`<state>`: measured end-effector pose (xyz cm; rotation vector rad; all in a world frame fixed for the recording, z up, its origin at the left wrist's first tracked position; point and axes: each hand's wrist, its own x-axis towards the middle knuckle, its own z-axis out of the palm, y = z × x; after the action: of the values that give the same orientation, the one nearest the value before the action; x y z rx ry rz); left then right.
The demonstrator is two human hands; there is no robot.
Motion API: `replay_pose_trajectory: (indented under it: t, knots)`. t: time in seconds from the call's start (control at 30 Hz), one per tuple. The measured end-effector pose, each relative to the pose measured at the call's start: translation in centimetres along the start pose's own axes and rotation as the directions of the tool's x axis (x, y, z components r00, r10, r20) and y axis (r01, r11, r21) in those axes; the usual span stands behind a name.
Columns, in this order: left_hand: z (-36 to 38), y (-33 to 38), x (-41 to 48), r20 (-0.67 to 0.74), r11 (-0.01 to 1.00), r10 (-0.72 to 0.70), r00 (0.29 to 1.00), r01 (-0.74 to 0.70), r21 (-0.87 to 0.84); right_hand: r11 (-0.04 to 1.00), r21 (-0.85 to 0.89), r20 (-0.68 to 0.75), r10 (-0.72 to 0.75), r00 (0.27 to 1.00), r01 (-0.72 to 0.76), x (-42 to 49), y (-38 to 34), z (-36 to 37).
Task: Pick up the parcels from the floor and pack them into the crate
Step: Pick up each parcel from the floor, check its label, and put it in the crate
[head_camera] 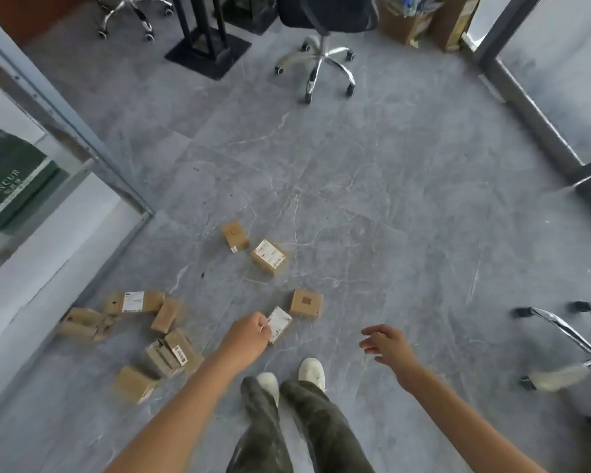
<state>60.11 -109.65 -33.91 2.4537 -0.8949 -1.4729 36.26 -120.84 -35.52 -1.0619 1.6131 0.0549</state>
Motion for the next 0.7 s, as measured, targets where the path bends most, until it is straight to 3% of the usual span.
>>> replay_pose_trajectory:
  t: [0.17, 0.33, 0.53, 0.6, 0.7]
  knots:
    - [5.9, -3.1, 18.0, 0.050, 0.998, -0.042, 0.998, 0.039, 0.057, 0.993, -0.063, 0.015, 0.104, 0.994, -0.103, 17.1, 4.1, 6.1]
    - [15.8, -8.5, 38.4, 0.079, 0.987, 0.002, 0.997, -0.015, 0.163, 0.976, -0.155, 0.028, 0.161, 0.987, -0.155, 37.0, 11.8, 14.4]
    - [26.6, -10.7, 51.3, 0.145, 0.960, 0.056, 0.988, -0.093, 0.263, 0.965, -0.241, 0.057, 0.122, 0.991, -0.105, 51.1, 16.8, 21.0]
    - [28.9, -10.8, 51.9, 0.153, 0.984, 0.009, 0.988, -0.036, 0.172, 0.974, -0.189, 0.069, 0.143, 0.987, -0.127, 52.5, 17.5, 21.6]
    - [29.0, -9.7, 49.7, 0.149, 0.986, -0.083, 0.985, 0.103, -0.130, 0.984, -0.108, 0.035, 0.143, 0.989, -0.138, 51.0, 16.7, 21.0]
